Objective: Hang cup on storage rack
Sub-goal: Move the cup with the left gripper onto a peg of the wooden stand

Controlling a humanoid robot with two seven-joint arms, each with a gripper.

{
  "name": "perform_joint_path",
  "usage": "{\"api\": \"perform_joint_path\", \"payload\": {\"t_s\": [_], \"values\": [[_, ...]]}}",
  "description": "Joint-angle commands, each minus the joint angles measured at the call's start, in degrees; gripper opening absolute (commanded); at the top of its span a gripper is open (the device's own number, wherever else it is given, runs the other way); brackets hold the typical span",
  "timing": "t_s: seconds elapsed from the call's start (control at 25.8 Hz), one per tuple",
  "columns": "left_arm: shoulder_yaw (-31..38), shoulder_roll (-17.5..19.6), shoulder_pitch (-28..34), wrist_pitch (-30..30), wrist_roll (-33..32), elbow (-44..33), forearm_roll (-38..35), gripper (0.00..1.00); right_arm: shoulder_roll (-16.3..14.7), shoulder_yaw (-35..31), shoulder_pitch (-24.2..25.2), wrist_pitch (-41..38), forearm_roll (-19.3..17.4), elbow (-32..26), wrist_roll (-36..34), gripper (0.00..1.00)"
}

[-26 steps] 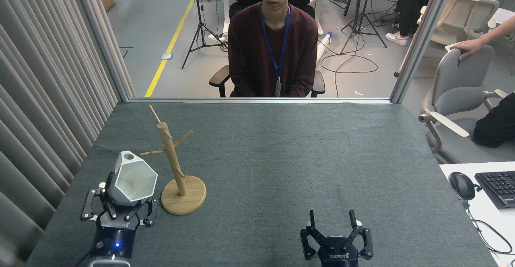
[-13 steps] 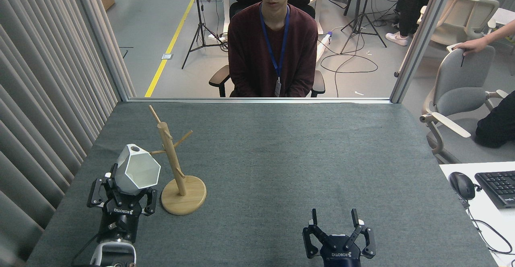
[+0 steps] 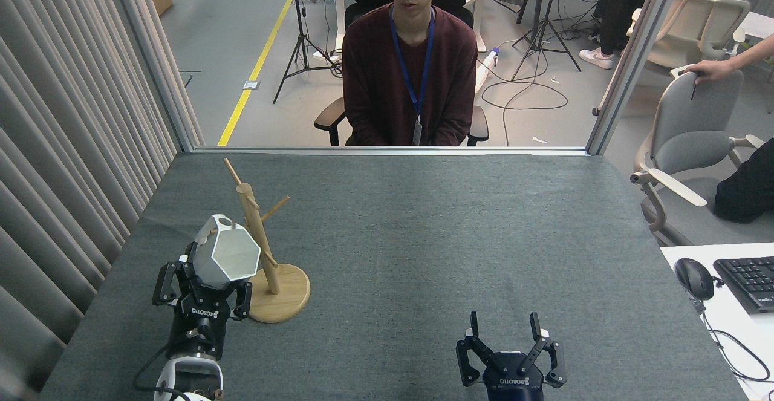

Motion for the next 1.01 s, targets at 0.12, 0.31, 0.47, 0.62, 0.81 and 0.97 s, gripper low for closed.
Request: {"api": "perform_joint_path", "payload": {"t_s": [0.12,0.31,0.47,0.62,0.81,0.97], "values": [[-0.08,-1.93,-1.40,0.02,-0.01,1.64,-2.29,0.58,-0.27,-0.85,0.02,-0.18,-1.39,0.22,-0.20,0.99],[-0.51,-2.45,-1.49,0.02,-0.01,1.82,-2.29,0.78,-0.19,-0.85,0.02,-0.18,-1.48,0.31,-0.29,0.99],[-0.51,-2.19,-1.49,-0.16,-0.01,1.91,-2.12,0.95,-0.27,-0.85,0.02,-0.18,-1.56,0.31,-0.29,0.99],[-0.51,-2.19,-0.97,-0.07,0.78,2.96,-2.12,0.97,-0.19,-0.85,-0.06,-0.26,-1.56,0.31,-0.29,0.99],[-0.51,-2.36,-0.26,0.02,1.13,2.70,-2.12,0.97,-0.19,-0.85,0.02,-0.26,-1.56,0.31,-0.38,0.99],[-0.51,-2.36,0.79,0.02,1.13,2.35,-2.12,0.98,-0.19,-0.85,0.02,-0.18,-1.56,0.31,-0.38,0.99]]}}
